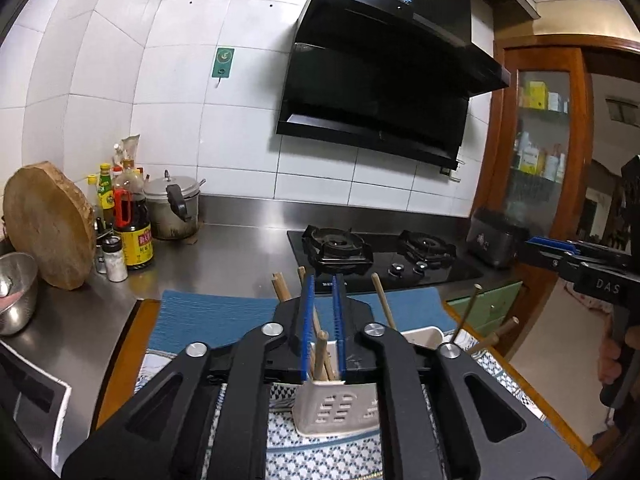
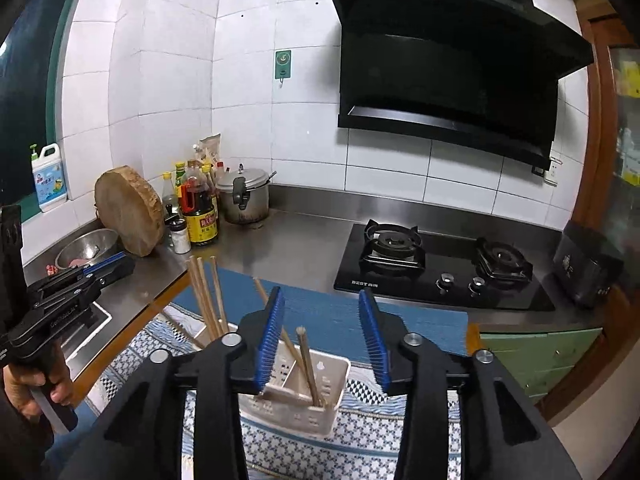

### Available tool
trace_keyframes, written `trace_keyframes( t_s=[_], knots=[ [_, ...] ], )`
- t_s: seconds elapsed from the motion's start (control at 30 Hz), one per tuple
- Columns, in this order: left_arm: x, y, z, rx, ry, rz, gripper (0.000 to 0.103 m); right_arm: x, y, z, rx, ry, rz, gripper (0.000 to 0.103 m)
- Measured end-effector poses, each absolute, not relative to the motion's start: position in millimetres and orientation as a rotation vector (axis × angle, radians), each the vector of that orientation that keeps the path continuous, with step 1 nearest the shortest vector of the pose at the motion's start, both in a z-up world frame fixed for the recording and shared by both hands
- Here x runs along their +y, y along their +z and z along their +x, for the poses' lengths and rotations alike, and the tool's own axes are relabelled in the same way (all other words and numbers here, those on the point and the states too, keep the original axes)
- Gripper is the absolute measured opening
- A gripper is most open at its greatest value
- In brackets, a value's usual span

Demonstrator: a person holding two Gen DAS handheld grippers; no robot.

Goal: Organize utensils
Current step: 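Lower the chopsticks into the holder and open both tools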

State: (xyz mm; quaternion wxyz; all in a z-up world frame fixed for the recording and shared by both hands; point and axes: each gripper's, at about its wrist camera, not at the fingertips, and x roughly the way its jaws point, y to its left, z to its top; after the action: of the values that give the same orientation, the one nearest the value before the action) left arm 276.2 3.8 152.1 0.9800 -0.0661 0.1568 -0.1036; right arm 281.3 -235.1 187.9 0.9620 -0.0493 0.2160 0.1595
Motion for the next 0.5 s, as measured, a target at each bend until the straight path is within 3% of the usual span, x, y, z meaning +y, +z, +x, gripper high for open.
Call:
trace_keyframes(
  t_s=[0.03, 0.13, 0.23, 0.33, 0.5],
  knots=[
    [4, 153, 270, 0.313, -0.211, -0.132, 0.023, -236, 187, 274, 0.435, 0.324, -0.099, 0.048],
    [2, 155, 249, 0.305, -0.210, -0.113, 0.025, -240, 184, 254, 0.431, 0.338, -0.098, 0.054],
    [2, 155, 227, 0.301, -0.206, -0.105, 0.036, -244, 181, 232, 0.426, 0.349, -0.089, 0.061],
    [1, 155, 203, 0.295, -0.204, -0.093, 0.038, -248, 177, 209, 0.418, 0.353, -0.087, 0.067],
    [1, 147, 167, 0.299, -0.188, -0.083, 0.052, -253, 169, 171, 0.403, 0.359, -0.080, 0.072]
  ],
)
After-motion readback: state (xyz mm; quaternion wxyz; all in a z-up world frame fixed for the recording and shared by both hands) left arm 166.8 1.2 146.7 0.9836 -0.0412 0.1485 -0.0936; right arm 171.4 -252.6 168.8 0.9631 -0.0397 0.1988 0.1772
